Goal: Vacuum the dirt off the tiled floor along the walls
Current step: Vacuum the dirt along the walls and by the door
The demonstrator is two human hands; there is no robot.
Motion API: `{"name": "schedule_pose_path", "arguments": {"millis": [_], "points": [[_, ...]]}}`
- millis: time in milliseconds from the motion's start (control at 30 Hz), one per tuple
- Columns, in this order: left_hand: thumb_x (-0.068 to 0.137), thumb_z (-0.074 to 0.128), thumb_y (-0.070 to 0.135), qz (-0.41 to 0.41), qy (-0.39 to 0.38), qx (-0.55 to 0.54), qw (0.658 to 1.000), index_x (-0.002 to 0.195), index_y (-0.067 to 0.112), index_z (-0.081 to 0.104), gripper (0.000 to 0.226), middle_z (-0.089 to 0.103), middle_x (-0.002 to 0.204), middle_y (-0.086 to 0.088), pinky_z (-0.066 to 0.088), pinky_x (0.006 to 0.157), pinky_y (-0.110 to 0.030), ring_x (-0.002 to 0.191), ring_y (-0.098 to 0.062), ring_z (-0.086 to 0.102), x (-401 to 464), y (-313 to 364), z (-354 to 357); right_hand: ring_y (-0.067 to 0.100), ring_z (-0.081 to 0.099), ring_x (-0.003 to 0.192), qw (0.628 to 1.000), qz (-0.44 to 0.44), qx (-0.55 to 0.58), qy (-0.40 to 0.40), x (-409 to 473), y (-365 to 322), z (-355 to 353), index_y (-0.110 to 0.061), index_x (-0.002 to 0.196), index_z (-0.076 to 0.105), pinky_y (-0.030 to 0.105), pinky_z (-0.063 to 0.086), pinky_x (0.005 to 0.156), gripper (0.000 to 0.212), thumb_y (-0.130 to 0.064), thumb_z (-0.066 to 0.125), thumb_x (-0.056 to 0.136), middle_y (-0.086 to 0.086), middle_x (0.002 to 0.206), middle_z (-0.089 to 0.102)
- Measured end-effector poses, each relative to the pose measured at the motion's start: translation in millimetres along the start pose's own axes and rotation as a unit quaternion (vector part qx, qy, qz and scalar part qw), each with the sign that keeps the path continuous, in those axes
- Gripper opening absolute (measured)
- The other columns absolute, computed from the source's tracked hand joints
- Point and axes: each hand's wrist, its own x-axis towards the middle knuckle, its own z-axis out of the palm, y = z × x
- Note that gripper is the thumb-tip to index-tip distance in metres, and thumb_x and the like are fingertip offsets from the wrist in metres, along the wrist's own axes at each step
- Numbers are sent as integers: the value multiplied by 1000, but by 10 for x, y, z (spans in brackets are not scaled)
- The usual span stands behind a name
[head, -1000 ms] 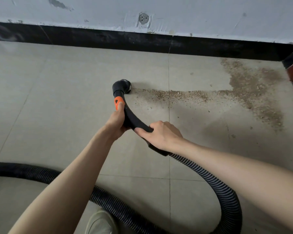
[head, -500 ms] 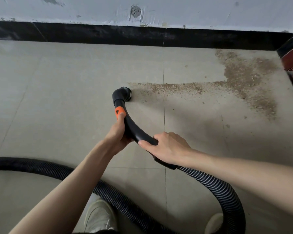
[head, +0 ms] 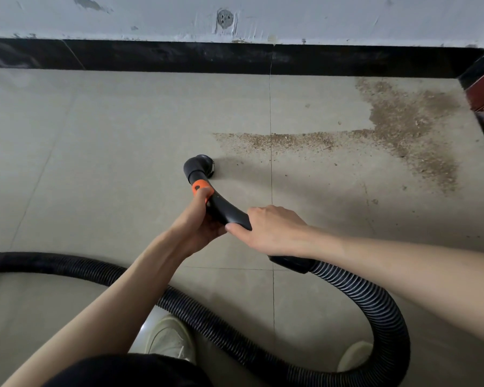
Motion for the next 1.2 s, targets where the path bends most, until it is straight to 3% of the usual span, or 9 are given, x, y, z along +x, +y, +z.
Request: {"name": "schedule_pose_path", "arguments": {"millis": [100,200,300,433,500,600,967,1067,1200], "points": [[96,43,33,23,19,-34,999,100,6,50,28,55,87,-9,54,56,-29,73,-19,63,64,35,-2,16,48,56,1000,-5,3,-2,-23,87,2,-16,70,41,32,29,49,55,-64,33,95,0,65,51],[102,33,34,32,28,-53,998,132,5,42,43,58,110,-9,52,70,-33,93,-19,61,92,27,-20,18,53,57,1000,-7,14,-17,-51,113,22,-13,74,48,32,38,52,60,-66,30,95,2,66,58],[102,28,39,13,34,-53,998,144,9,32,51,49,134,-12,46,86,-37,114,-22,54,64,-86,-40,19,57,59,998,-8,32,-61,-85,76,74,-11,81,54,32,46,62,62,-65,28,97,4,68,64],[97,33,39,-3,33,-92,995,118,10,50,39,62,95,-8,51,62,-33,85,-16,63,-25,-191,-41,16,56,56,992,-23,52,-113,-146,39,70,-12,67,51,30,49,68,63,-61,27,98,-2,51,58],[94,34,37,-6,45,-99,994,99,10,51,32,59,85,-7,50,56,-32,79,-19,63,-57,-215,1,14,57,56,991,-29,47,-120,-189,68,49,-9,72,57,26,49,68,66,-61,26,99,-3,42,56],[93,33,37,-9,57,-106,993,92,12,49,29,54,83,-6,48,58,-32,79,-20,59,-66,-261,81,16,59,58,992,-27,41,-115,-241,148,64,1,89,62,26,49,68,72,-61,27,98,5,60,67],[92,35,44,-44,61,-96,993,104,9,51,40,59,95,-10,48,58,-35,88,-25,61,-43,-401,327,8,52,46,992,-20,42,-116,-429,374,21,-2,91,62,24,46,59,67,-59,28,99,9,72,72],[93,37,43,-54,51,-98,992,98,10,52,37,60,89,-9,51,53,-31,82,-23,62,-19,-388,400,4,49,40,994,-6,34,-106,-464,431,-20,-12,82,54,25,44,55,57,-61,30,98,0,61,65],[95,37,44,-45,44,-86,994,112,10,48,40,59,91,-9,50,57,-35,83,-23,61,99,-253,442,12,54,49,996,7,47,-78,-310,441,-36,-17,74,47,31,46,61,52,-63,34,96,-2,56,59]]}}
